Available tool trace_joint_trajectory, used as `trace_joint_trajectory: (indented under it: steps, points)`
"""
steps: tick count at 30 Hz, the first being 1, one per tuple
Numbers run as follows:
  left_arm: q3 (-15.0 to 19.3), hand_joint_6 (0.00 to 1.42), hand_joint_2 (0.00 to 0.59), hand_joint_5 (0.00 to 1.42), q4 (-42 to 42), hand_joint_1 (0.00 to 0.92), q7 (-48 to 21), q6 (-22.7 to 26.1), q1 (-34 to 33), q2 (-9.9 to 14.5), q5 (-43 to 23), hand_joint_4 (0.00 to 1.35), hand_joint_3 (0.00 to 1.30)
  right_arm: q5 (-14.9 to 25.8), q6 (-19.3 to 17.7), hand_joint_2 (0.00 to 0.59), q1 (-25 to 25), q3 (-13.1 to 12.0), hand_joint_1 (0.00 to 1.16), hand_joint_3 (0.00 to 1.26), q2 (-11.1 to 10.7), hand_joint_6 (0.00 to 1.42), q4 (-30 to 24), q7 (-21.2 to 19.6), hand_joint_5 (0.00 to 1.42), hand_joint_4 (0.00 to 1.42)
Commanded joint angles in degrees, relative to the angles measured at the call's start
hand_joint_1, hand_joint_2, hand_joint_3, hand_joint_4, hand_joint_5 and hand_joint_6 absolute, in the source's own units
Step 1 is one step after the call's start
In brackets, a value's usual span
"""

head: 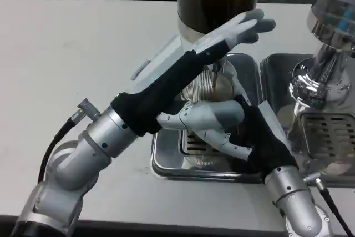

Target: Grasp the cup under the faucet to collect the drink, then remove the cup.

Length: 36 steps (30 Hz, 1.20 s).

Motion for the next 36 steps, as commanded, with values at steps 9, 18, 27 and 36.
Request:
trace_joint_trajectory:
  steps: [9,18,27,36]
  points:
    - [0.46,0.01,0.094,0.09,-1.66,0.0,1.0,-0.07,1.61,0.39,1.26,0.0,0.11,0.96,-0.85,0.209,-2.38,-1.04,0.66,0.0,1.92,0.0,3.73,-1.42,0.0,0.0]
    - [5.65,0.0,0.103,0.05,-6.33,0.0,3.57,0.01,2.82,0.73,-1.42,0.0,0.09,0.73,-1.5,0.201,-1.75,-1.05,0.7,0.0,2.21,0.0,3.59,-2.86,0.0,0.0]
    - [14.06,0.0,0.117,0.02,-14.73,0.0,5.84,2.0,10.59,2.54,-5.6,0.0,0.09,0.8,-2.46,0.197,-1.16,-0.97,0.71,0.0,2.84,0.0,2.95,-3.89,0.0,0.0]
    - [19.45,0.0,0.122,0.02,-10.38,0.0,8.34,2.14,20.94,3.18,-3.7,0.0,0.08,0.86,-3.47,0.193,-1.22,-1.03,0.72,0.0,3.02,0.0,3.11,-4.36,0.0,0.0]
